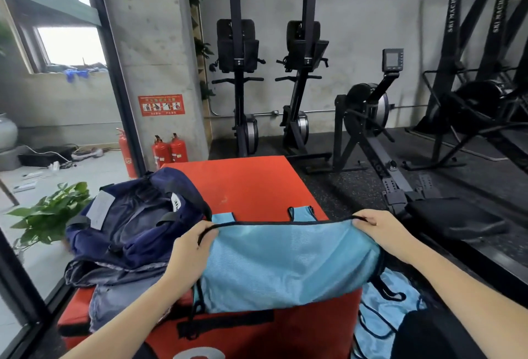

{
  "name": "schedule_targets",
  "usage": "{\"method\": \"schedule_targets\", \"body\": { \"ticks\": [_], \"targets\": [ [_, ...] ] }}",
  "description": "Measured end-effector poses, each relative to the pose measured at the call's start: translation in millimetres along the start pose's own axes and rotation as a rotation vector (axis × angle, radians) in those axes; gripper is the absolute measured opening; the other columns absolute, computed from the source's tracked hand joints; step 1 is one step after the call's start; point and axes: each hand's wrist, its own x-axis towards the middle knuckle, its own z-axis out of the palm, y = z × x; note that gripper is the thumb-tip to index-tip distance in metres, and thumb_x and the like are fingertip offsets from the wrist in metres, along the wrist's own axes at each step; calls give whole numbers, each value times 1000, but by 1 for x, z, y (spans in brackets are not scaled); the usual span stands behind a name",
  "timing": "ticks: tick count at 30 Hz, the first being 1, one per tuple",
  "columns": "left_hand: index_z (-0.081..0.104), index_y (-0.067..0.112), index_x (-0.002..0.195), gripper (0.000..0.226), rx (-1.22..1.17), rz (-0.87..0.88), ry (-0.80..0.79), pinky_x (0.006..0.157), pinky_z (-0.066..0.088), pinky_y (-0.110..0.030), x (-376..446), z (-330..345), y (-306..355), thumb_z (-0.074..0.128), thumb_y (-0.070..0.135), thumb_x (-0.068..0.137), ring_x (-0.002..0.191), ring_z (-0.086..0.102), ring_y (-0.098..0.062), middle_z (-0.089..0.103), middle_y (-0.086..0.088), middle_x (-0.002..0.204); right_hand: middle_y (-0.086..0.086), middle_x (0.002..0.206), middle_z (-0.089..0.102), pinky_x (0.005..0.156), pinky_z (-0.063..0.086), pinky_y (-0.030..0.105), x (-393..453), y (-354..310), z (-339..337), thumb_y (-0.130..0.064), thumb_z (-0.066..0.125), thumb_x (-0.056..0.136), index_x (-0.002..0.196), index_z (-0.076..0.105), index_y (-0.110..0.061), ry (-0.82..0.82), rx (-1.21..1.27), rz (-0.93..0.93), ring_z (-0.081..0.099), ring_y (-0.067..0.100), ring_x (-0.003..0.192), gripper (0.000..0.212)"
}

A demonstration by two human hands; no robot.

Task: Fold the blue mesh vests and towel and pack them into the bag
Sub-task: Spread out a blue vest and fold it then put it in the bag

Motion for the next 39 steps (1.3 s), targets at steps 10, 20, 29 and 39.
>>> {"method": "schedule_targets", "body": {
  "ticks": [10, 20, 29, 39],
  "targets": [
    [62, 30, 104, 12, 93, -152, 86, 58, 44, -16, 122, 54, -70, 53, 23, 101, 74, 62, -21, 69, 5, 82, -7, 83, 71, 78, 47, 31, 144, 30, 69, -21, 69, 91, 89, 74, -20, 135, -9, 94, 64, 12, 82, 6],
    [57, 11, 127, 34, 487, -301, -138, 73, 41, -25, 166, 93, -157, 53, 10, 94, 93, 61, -26, 68, -7, 103, -5, 83, 68, 74, 46, 31, 192, 102, 136, -32, 68, 88, 88, 69, -22, -46, -216, 217, 64, 18, 83, 10],
    [63, 24, 126, 39, 307, -58, -342, 98, 46, -36, 178, 183, -93, 57, 9, 91, 112, 58, -23, 63, -3, 121, -3, 104, 68, 89, 54, 41, 218, 102, 152, -32, 68, 91, 109, 65, -22, 77, -163, 196, 64, 16, 94, 20],
    [58, 32, 133, 33, 408, -72, -541, 99, 28, -43, 220, 304, -48, 45, 33, 102, 126, 38, -26, 57, 1, 132, 0, 97, 68, 77, 52, 37, 241, 111, 169, -26, 60, 92, 92, 64, -28, 113, -237, 319, 62, 26, 89, 4]
  ]
}}
